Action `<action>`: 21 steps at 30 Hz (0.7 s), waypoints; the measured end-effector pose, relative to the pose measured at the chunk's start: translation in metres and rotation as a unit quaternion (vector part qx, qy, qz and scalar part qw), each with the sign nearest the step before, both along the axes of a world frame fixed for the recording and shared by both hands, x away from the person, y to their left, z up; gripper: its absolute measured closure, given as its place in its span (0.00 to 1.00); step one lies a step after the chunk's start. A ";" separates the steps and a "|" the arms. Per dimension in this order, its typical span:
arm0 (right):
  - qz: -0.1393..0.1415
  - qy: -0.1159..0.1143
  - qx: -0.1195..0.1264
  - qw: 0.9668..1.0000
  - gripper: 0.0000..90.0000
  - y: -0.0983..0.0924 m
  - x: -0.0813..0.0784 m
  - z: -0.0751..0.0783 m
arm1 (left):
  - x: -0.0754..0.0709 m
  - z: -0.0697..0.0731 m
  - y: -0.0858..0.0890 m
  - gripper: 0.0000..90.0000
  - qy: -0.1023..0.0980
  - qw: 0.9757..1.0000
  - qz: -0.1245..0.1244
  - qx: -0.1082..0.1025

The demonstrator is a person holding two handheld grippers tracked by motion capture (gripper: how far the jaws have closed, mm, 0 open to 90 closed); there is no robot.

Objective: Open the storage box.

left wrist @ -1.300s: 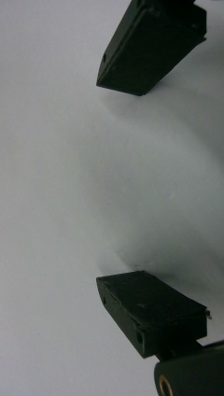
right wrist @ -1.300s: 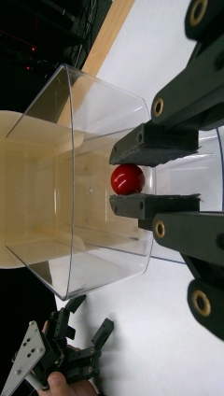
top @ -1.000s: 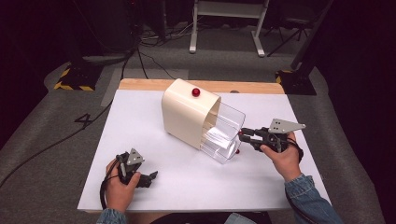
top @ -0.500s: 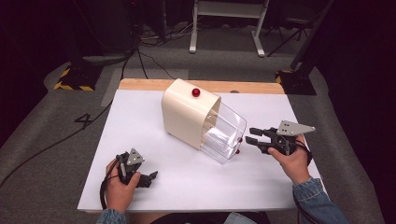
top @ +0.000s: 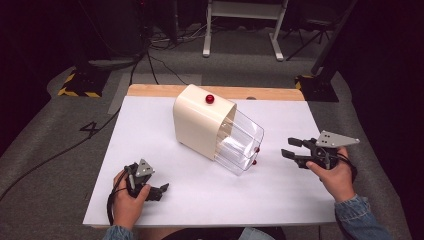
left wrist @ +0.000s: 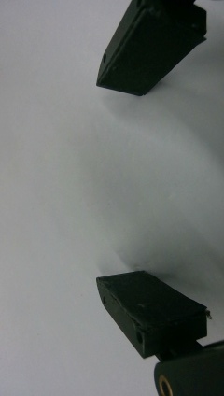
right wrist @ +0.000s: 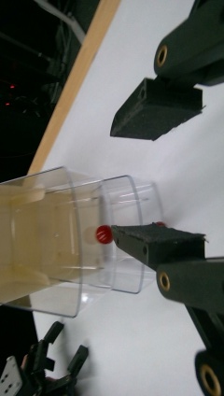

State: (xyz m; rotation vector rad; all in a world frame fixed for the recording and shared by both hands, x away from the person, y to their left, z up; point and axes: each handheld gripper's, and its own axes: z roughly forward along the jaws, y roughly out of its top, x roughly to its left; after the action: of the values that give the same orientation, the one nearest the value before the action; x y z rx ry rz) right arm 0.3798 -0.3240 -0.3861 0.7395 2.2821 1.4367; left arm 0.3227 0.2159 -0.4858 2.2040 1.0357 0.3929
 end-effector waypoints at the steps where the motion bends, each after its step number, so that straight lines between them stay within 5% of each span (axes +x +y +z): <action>1: -0.003 0.005 -0.006 1.000 0.49 -0.004 -0.001 -0.001 | 0.000 0.000 0.000 0.08 0.000 1.000 0.000 0.001; 8: -0.036 0.050 -0.048 0.997 0.45 -0.027 -0.005 -0.019 | 0.000 0.000 0.000 0.08 -0.001 1.000 0.000 0.001; 21: -0.071 0.110 -0.110 0.985 0.41 -0.054 -0.010 -0.071 | 0.001 0.000 0.001 0.07 -0.001 1.000 -0.001 0.002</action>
State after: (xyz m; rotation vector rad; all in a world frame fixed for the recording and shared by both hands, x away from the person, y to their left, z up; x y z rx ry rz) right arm 0.3697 -0.3785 -0.4567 1.0094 2.4438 1.0632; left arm 0.3236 0.2164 -0.4856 2.2079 1.0326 0.3960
